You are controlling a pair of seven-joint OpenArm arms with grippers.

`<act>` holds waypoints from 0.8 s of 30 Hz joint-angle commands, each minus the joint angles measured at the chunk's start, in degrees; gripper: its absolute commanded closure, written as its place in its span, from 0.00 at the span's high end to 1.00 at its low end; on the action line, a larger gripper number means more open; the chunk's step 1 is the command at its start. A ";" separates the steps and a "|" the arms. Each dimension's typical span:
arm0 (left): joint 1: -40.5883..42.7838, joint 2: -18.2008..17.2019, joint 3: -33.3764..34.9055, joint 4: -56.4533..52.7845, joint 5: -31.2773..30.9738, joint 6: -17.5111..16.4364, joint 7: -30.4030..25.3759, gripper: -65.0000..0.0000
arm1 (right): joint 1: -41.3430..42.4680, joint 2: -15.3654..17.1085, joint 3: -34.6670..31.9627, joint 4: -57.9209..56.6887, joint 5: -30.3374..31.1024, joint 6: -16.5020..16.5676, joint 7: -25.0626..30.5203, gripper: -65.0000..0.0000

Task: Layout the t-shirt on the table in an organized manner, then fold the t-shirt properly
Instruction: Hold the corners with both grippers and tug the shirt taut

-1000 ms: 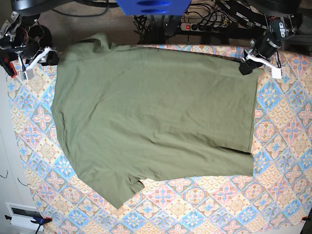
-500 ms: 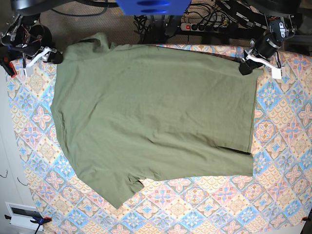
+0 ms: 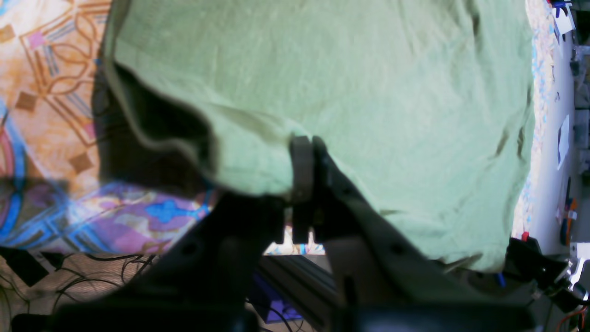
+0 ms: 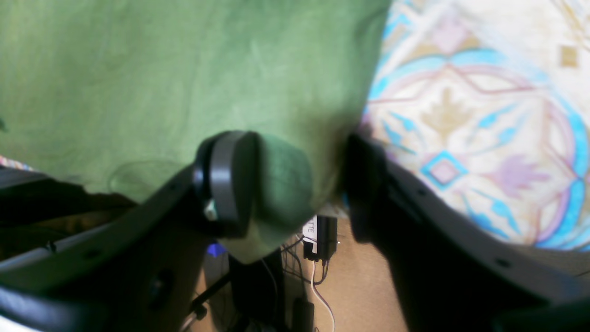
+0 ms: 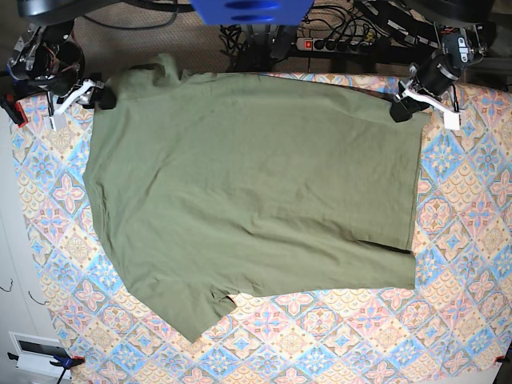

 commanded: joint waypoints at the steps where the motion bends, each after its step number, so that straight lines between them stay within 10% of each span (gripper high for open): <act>1: 0.33 -0.64 -0.67 0.69 -0.51 -0.59 -0.57 0.00 | -0.53 0.25 -0.22 0.33 -0.75 0.12 -2.23 0.43; 7: 0.24 -0.64 -0.67 0.69 -0.51 -0.59 -0.66 0.00 | -0.53 0.25 -0.14 0.33 -0.75 0.12 -2.67 0.06; 24: -1.96 0.76 -1.64 0.78 -0.87 -0.59 -1.01 0.00 | -0.27 0.52 4.35 4.37 6.90 0.12 -4.82 0.05</act>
